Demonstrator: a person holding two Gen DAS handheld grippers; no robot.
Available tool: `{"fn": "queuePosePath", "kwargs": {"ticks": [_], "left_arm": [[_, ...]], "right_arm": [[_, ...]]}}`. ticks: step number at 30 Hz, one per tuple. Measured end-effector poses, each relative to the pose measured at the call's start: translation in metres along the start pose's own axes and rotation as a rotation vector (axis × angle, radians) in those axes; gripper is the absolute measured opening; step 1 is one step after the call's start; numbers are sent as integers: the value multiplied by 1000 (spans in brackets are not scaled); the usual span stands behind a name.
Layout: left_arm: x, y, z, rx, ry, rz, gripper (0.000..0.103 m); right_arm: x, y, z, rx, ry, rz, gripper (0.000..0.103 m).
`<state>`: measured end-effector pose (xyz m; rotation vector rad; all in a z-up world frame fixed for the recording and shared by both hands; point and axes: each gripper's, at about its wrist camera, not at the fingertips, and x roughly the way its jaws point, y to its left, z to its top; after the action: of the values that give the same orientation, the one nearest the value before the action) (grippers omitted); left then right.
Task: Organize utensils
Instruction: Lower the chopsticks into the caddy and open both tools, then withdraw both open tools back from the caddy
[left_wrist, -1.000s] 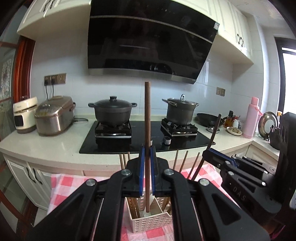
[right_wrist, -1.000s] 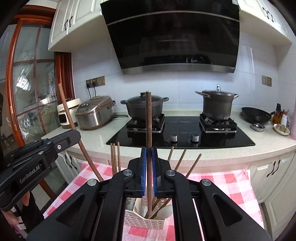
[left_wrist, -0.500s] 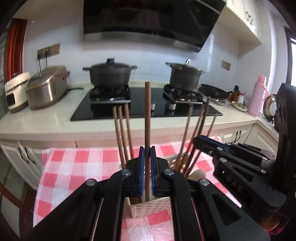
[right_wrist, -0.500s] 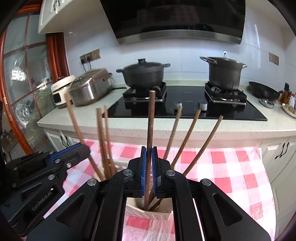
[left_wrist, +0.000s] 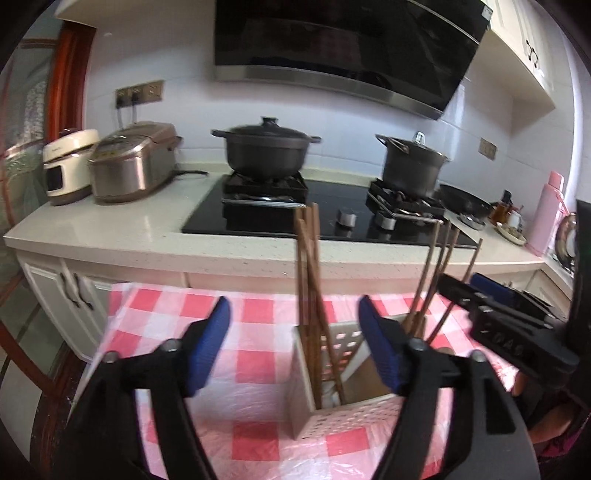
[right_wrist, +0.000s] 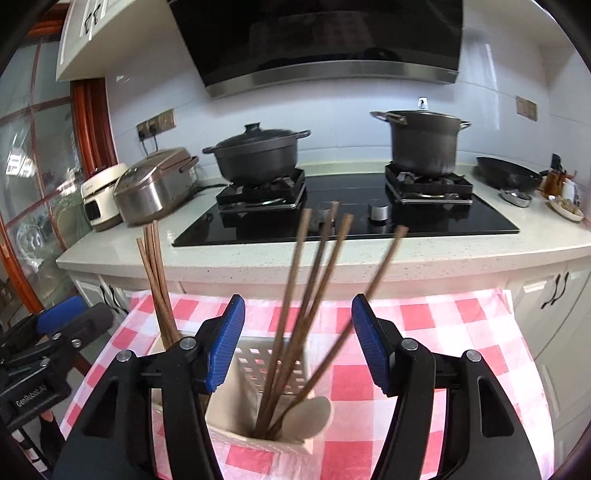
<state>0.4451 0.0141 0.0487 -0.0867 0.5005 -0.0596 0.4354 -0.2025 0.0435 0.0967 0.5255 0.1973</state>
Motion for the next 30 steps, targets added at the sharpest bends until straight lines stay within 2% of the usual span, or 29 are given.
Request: {"fn": "queuePosePath", "kwargs": {"ticks": [3, 7, 16, 18, 22, 24, 30], "left_arm": [[-16, 4, -5, 10, -38, 50, 87], [-44, 10, -18, 18, -90, 92, 98], [-98, 4, -66, 78, -153, 73, 98], [-106, 4, -73, 68, -146, 60, 98], [-118, 7, -90, 14, -105, -16, 98], [-120, 6, -100, 13, -79, -23, 98], [-130, -5, -117, 50, -70, -29, 98]], "right_arm": [[-21, -3, -5, -5, -44, -18, 59], [-52, -3, -18, -16, -99, -27, 67], [-111, 7, -63, -60, -138, 15, 82], [-122, 7, -73, -60, -135, 36, 83], [-139, 10, -93, -68, -131, 56, 84], [-143, 10, -100, -61, -124, 56, 84], [-151, 16, -119, -94, -102, 46, 84]]}}
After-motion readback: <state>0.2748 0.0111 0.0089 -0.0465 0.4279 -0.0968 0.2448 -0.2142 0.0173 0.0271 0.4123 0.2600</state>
